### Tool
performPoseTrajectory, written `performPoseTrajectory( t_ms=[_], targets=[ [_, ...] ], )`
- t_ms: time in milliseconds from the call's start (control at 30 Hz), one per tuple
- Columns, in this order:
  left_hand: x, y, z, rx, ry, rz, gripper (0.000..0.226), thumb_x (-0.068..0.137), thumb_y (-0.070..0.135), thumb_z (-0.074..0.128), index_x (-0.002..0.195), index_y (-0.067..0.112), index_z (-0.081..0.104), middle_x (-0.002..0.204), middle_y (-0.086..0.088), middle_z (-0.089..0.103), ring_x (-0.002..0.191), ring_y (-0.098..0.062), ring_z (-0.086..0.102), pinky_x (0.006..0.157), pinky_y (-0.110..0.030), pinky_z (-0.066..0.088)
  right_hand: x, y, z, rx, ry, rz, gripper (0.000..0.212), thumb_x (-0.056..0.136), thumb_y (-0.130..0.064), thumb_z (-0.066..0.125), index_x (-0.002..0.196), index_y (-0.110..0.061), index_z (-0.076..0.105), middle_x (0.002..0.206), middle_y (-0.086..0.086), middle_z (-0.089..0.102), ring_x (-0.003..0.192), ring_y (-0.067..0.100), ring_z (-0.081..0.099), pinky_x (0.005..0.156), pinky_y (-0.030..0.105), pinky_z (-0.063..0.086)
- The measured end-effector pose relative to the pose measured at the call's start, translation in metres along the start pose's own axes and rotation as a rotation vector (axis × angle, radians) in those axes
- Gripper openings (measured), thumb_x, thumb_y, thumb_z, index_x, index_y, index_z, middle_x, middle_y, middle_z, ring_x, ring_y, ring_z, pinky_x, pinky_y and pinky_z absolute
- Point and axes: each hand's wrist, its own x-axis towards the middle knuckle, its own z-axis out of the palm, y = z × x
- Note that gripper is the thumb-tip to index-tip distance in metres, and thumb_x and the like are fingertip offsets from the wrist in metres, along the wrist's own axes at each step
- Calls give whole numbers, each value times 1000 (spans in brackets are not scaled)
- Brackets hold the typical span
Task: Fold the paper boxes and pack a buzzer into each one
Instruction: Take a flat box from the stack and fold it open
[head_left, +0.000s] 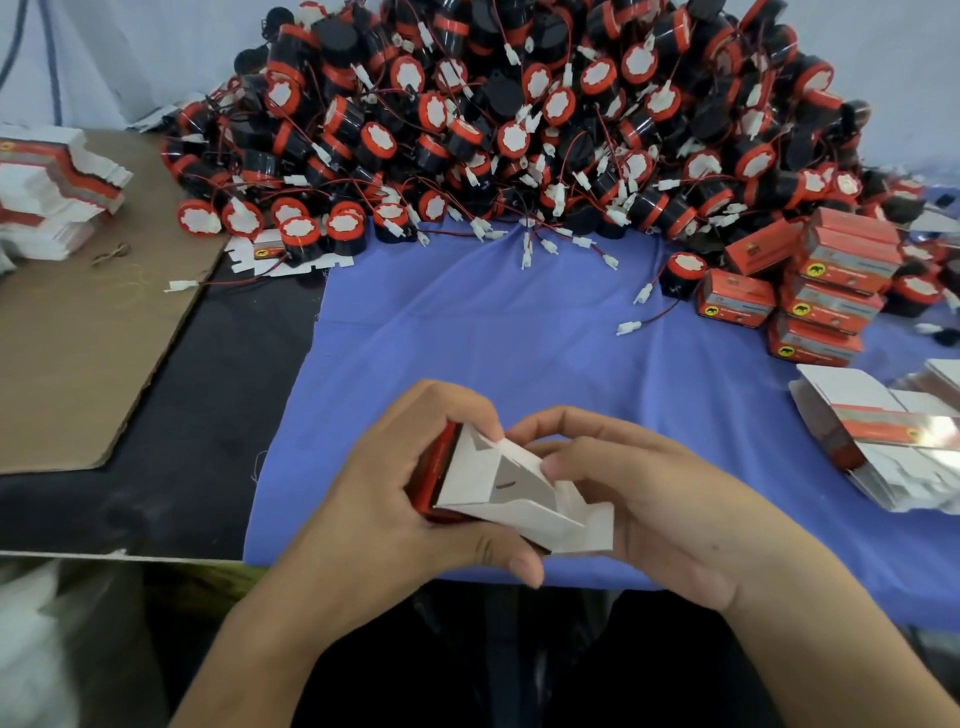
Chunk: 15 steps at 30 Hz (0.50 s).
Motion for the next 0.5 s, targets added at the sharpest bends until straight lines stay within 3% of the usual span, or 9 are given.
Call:
performPoseTrajectory(
  t_ms=[167, 267, 400, 500],
  targets=[
    [0, 5, -3, -5, -31, -38, 59, 59, 46, 94, 107, 34, 63, 104, 1, 65, 95, -24, 66, 77, -30, 55, -1, 2, -3, 18, 0, -8, 25, 86, -18, 65, 108, -14, 75, 109, 14, 73, 88, 22, 70, 72, 31, 59],
    [-1, 10, -2, -8, -53, 8, 55, 65, 38, 93, 112, 39, 65, 118, 5, 64, 111, -20, 65, 85, -18, 52, -2, 5, -3, 33, -59, -9, 33, 91, -30, 69, 119, -14, 74, 112, 12, 74, 97, 23, 71, 80, 32, 59],
    [-5, 10, 0, -14, -46, 63, 51, 60, 30, 95, 101, 38, 65, 128, 14, 59, 127, -11, 57, 89, -10, 47, -1, 7, -7, 10, -69, -1, 35, 87, -21, 74, 121, -13, 72, 125, 13, 72, 111, 30, 69, 87, 34, 56],
    [-6, 6, 3, -65, -22, 43, 51, 59, 32, 93, 96, 36, 58, 131, 17, 59, 126, -9, 57, 88, -11, 48, 1, 8, -8, -44, -31, 7, 38, 83, -21, 77, 120, -15, 72, 125, 12, 72, 113, 30, 69, 92, 36, 55]
  ],
)
